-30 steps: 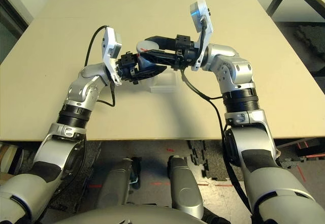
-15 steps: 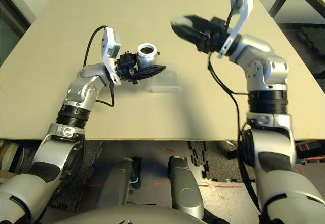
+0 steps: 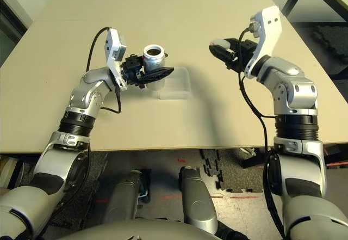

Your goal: Pour the medicine from the bottle into the box.

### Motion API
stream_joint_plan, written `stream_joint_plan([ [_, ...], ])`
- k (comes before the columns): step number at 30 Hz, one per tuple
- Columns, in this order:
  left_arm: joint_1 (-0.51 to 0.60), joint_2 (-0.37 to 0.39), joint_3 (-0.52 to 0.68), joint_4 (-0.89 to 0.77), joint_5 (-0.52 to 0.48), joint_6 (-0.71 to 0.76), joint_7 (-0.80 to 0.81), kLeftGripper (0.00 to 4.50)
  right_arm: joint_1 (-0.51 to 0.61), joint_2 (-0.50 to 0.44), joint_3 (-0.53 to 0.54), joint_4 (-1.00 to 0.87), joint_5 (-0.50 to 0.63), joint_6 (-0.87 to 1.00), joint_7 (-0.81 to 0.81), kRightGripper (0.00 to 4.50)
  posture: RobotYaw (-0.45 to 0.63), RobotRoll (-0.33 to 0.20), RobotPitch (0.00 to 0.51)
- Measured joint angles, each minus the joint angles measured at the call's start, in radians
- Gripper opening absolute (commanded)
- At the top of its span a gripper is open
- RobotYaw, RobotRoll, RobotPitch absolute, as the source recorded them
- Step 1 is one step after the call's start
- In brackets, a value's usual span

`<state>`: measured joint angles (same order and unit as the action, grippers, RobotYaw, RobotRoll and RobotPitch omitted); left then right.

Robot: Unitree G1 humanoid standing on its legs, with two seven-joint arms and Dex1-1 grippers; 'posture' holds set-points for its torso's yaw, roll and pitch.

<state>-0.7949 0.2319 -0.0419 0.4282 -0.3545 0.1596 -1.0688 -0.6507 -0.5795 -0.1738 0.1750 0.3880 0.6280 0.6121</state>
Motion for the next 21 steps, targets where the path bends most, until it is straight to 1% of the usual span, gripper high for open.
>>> stream_joint_plan([
  [5,-0.006,0.013,0.004,0.014,0.0,-0.009,0.005,2.59,0.055,-0.015,0.015,-0.01,-0.041,0.003,-0.009,2.58,-0.16,0.0,0.166],
  [11,-0.01,0.022,0.006,0.021,0.001,-0.018,0.01,2.59,0.092,-0.013,0.046,-0.009,-0.082,-0.006,-0.013,2.58,-0.16,0.0,0.163],
  [19,-0.015,0.025,0.014,0.023,0.003,-0.027,0.018,2.59,0.097,0.013,0.073,0.039,-0.138,-0.06,-0.037,2.58,-0.15,0.0,0.16],
  [21,-0.015,0.026,0.015,0.023,0.004,-0.029,0.019,2.59,0.097,0.018,0.082,0.058,-0.148,-0.072,-0.042,3.31,-0.15,0.0,0.159],
])
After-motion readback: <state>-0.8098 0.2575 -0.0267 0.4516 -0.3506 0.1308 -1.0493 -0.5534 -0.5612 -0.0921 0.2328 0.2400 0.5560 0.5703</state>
